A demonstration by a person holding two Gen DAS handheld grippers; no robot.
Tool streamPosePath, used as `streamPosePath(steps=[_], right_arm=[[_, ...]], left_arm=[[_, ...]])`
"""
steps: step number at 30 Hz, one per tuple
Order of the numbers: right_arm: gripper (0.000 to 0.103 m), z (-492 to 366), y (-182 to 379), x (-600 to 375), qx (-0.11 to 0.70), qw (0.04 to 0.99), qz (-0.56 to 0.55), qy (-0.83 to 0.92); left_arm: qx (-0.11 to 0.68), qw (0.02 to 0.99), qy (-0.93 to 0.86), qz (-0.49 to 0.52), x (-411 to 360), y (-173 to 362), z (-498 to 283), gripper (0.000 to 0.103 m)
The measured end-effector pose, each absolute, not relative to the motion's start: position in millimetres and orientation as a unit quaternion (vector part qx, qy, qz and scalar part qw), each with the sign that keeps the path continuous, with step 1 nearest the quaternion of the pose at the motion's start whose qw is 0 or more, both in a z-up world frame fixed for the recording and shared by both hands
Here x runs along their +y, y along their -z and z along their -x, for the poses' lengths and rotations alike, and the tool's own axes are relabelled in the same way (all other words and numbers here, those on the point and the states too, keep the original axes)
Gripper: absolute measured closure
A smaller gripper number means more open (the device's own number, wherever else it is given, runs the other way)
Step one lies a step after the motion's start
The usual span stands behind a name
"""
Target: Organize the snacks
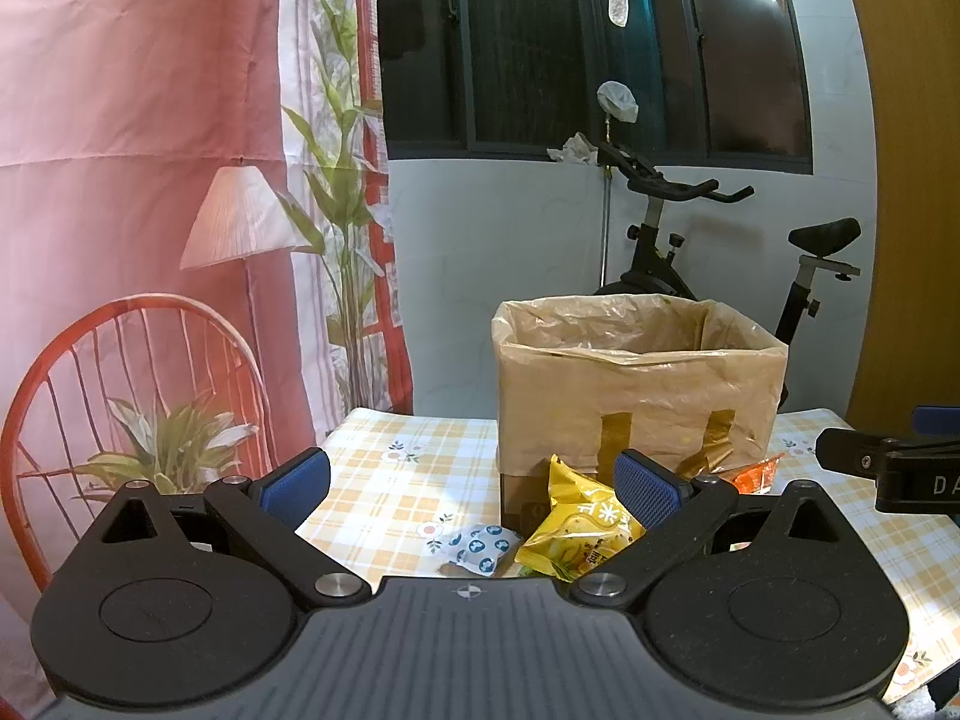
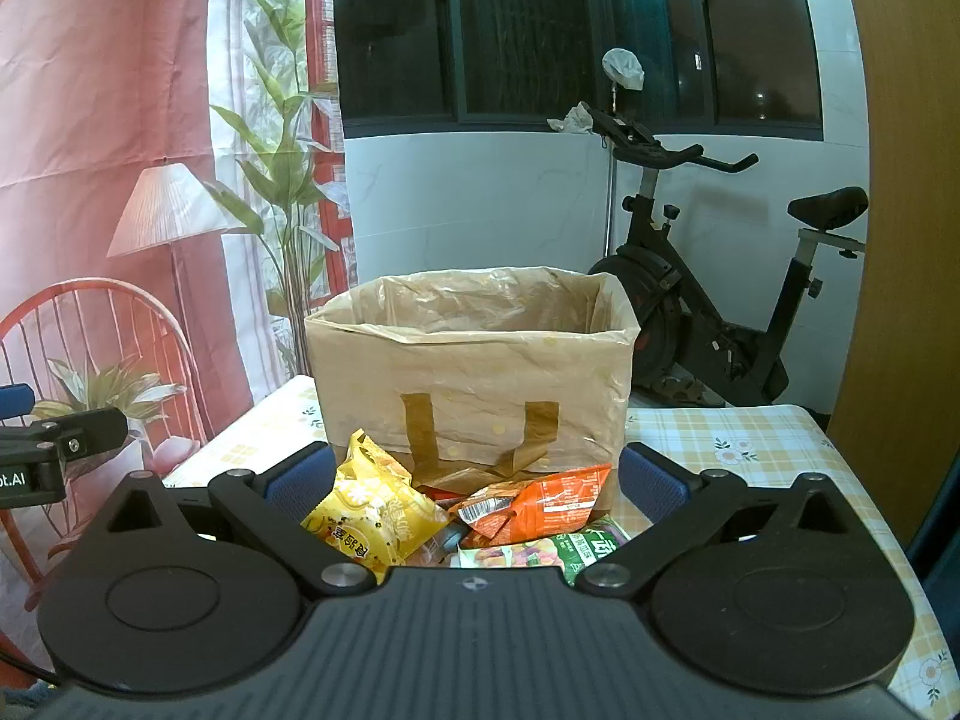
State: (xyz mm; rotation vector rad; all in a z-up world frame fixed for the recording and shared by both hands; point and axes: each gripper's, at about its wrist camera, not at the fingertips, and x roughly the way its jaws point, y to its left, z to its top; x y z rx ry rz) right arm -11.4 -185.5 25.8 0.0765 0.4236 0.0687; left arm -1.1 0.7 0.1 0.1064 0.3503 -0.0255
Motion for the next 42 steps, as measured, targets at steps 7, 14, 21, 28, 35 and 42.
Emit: streamPosePath(steps=[7,14,21,28,35,42], right_arm=[[0.001,11.9,-24.2,-184.5,0.209,0.977,-0.036,-0.037],[0.001,12.1,-24.6,-184.3,0.21,0.976,-0.036,-0.037],[0.001,12.1,-24.0,-183.9,0.21,0.976,-0.036,-0.038],[0.001,12.3,-23.0,-183.4,0.21,0.976,-0.036,-0.038],[0.001,12.4,-22.5,-183.1,0.211,0.976,-0.035,-0.038],[0.001,12.1,-22.7,-183.1,0.211,0.976,-0.036,-0.038]], left_arm=[[0.173,0.983,0.014,-0.053,-0.5,0.5,1.4,0.001],[0.176,0.983,0.017,-0.049,-0.3,2.3,0.7,0.001],[0.176,0.983,0.017,-0.048,-0.2,3.3,0.2,0.001],[0.176,0.983,0.017,-0.048,-0.3,3.7,0.2,0.001],[0.177,0.983,0.017,-0.047,-0.3,3.8,0.1,0.001],[0.177,0.983,0.017,-0.047,-0.2,4.5,0.9,0.001]])
